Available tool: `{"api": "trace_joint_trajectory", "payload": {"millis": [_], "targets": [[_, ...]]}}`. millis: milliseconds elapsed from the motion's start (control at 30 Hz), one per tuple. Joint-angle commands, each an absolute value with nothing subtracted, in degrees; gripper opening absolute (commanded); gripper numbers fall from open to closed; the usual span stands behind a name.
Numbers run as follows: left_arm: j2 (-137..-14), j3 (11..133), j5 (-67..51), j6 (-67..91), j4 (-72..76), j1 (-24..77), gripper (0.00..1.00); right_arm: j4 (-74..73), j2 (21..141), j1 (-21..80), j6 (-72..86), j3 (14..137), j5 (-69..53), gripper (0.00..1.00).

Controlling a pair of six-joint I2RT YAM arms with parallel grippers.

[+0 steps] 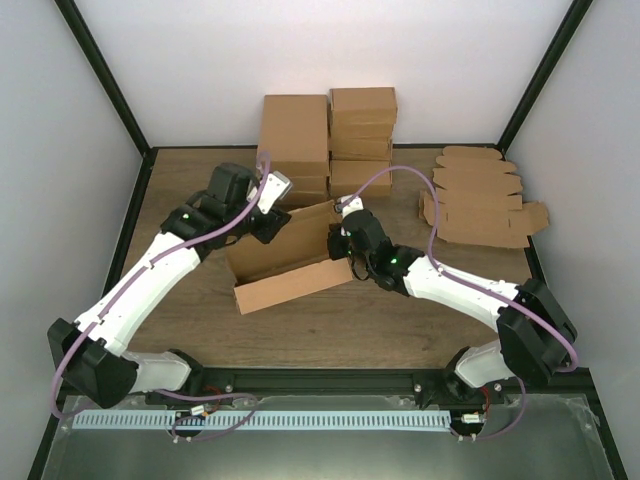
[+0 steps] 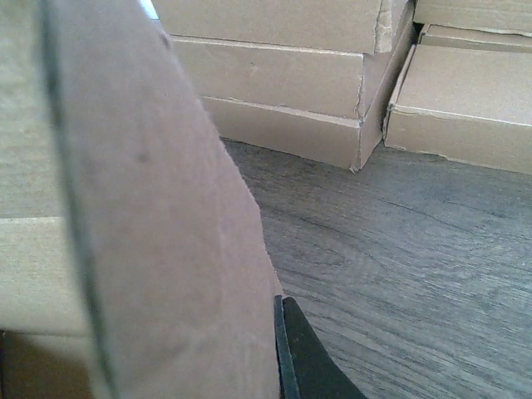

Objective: Fold the paper box

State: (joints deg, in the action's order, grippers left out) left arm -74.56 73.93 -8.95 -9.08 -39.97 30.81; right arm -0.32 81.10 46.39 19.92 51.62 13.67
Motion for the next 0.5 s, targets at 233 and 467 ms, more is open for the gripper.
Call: {"api": "trace_joint_trajectory", "payload": {"millis": [233,467], "targets": [[-75.25,70.0,-13.62,-8.17,-39.11,31.09,0.05,-5.66,82.05,47.22,18.43,53.5,12.66,0.1],[-75.43,67.99,-15.02,-7.44,-38.13,31.19,0.04,-8.41,80.46,47.16,18.6,54.91,12.1,0.19]]}}
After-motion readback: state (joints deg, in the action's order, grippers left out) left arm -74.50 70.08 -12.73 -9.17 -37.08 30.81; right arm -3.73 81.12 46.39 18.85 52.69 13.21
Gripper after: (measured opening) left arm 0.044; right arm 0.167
